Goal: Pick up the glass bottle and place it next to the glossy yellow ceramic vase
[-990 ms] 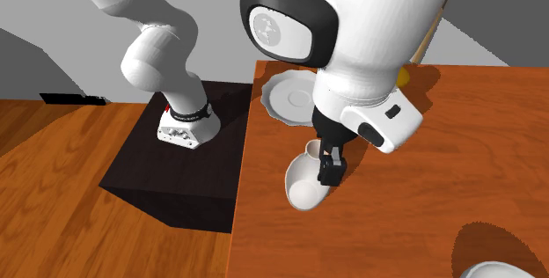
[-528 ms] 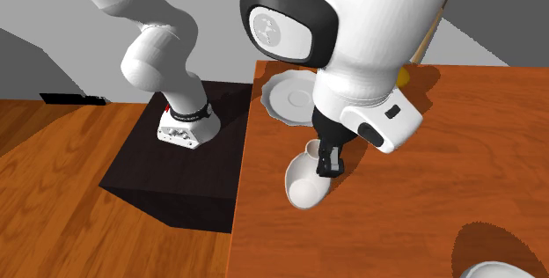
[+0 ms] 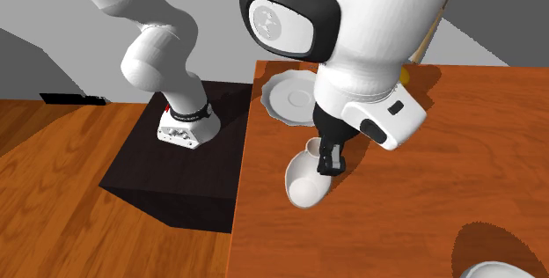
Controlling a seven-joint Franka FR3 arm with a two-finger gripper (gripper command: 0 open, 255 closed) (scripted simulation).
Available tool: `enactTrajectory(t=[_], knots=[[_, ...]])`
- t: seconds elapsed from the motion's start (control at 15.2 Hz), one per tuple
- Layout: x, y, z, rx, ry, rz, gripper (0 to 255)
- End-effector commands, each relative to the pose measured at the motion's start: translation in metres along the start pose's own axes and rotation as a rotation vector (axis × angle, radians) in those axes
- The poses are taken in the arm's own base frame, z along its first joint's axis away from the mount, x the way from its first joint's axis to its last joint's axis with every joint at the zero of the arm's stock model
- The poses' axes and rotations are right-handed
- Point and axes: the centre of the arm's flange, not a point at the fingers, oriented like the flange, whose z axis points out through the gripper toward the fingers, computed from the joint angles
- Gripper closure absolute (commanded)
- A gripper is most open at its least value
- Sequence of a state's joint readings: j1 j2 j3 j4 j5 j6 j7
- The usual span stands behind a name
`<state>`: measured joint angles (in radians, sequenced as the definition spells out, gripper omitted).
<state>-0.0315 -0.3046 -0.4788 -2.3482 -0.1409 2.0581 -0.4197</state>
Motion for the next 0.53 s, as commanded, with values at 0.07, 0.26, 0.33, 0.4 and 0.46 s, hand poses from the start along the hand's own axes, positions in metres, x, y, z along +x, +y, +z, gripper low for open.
enactTrajectory(t=[0.07,0.26,0.33,0.4,0.46], knots=[[0.000,0.000,-0.014,0.000,0.000,0.000,255],[-0.001,-0.001,-0.030,0.000,0.000,0.000,255],[-0.001,-0.001,-0.035,0.000,0.000,0.000,255],[-0.001,-0.001,-0.041,0.000,0.000,0.000,255],[-0.001,-0.001,-0.046,0.000,0.000,0.000,255]])
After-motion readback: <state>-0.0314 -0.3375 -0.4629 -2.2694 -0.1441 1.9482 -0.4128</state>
